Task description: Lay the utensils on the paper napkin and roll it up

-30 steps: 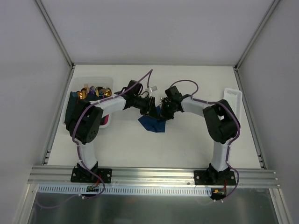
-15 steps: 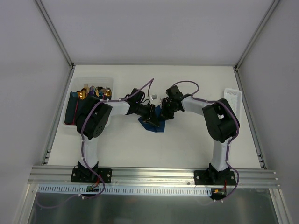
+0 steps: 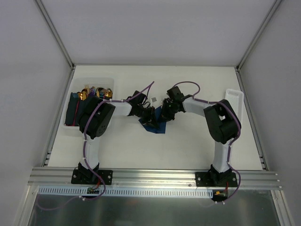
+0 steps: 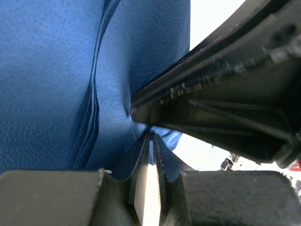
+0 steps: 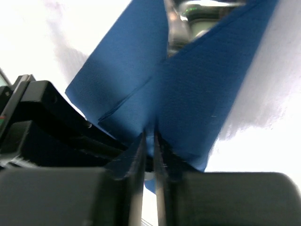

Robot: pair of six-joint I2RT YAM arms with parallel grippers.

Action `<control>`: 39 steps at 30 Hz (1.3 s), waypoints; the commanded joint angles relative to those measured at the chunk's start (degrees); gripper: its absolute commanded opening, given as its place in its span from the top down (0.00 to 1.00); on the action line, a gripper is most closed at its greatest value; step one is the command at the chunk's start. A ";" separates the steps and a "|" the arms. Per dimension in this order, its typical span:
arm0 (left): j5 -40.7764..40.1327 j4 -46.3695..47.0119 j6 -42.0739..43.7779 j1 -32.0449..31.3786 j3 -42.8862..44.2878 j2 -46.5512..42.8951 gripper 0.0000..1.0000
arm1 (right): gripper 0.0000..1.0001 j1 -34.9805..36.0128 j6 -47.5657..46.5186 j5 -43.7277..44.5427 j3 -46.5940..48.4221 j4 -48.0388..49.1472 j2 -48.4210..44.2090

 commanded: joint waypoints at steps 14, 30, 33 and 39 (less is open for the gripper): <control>-5.82 -9.92 7.12 0.07 2.64 2.02 0.92 | 0.86 -3.50 -3.17 0.43 2.14 -3.34 -4.87; -5.20 -12.73 10.11 0.16 2.91 1.84 0.92 | 0.90 -4.99 -2.73 -0.54 4.78 -3.25 0.94; -5.12 -13.08 10.72 0.07 2.82 1.58 0.92 | 0.90 -5.25 -2.55 -1.15 3.99 -2.11 0.33; -4.85 -13.78 11.87 0.07 2.73 1.49 0.92 | 0.89 -5.25 -3.33 -0.37 6.44 -4.73 1.28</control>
